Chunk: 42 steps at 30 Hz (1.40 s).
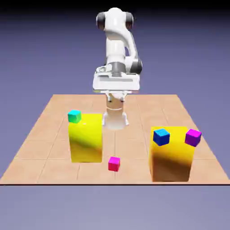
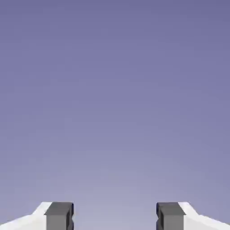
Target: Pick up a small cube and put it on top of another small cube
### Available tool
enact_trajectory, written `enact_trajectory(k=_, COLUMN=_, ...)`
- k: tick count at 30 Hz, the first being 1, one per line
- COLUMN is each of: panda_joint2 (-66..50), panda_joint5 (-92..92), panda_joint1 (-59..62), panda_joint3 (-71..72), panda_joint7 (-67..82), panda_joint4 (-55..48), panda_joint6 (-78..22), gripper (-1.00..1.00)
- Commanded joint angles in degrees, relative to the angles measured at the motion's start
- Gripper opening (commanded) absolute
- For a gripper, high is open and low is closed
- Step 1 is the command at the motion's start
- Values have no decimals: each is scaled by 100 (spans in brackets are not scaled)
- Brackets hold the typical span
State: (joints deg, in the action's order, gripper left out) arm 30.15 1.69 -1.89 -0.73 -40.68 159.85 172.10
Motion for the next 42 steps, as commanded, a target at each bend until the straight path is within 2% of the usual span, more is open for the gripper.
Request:
enact_trajectory(k=1, panda_joint2=-208, panda_joint5=140, panda_joint1=-100, panda_joint3=-61, panda_joint7=148, panda_joint4=-96, panda_joint6=-158, gripper=0)
enact_trajectory(k=22, panda_joint2=-4569, panda_joint5=3083, panda_joint1=-2188, panda_joint3=-1337, panda_joint7=3241, panda_joint4=-2103, panda_joint6=-3478, gripper=0)
enact_trajectory(k=24, panda_joint2=-4671, panda_joint5=3152, panda_joint1=-2237, panda_joint3=-1366, panda_joint7=3314, panda_joint4=-2150, panda_joint6=-3556, gripper=0)
enact_trajectory(k=29, panda_joint2=-5634, panda_joint5=3515, panda_joint1=-2098, panda_joint3=-1569, panda_joint7=2989, panda_joint4=-2202, panda_joint6=-2611, gripper=0)
enact_trajectory(k=30, panda_joint2=-5634, panda_joint5=3515, panda_joint1=-2098, panda_joint3=-1569, panda_joint7=2989, panda_joint4=-2202, panda_joint6=-2611, gripper=-100)
enact_trajectory(k=36, panda_joint2=-4630, panda_joint5=3145, panda_joint1=-2310, panda_joint3=-1322, panda_joint7=3298, panda_joint4=-2182, panda_joint6=-3619, gripper=-100)
enact_trajectory(k=42, panda_joint2=-4384, panda_joint5=2107, panda_joint1=-1442, panda_joint3=-368, panda_joint7=4359, panda_joint4=-3314, panda_joint6=-4988, gripper=-100)
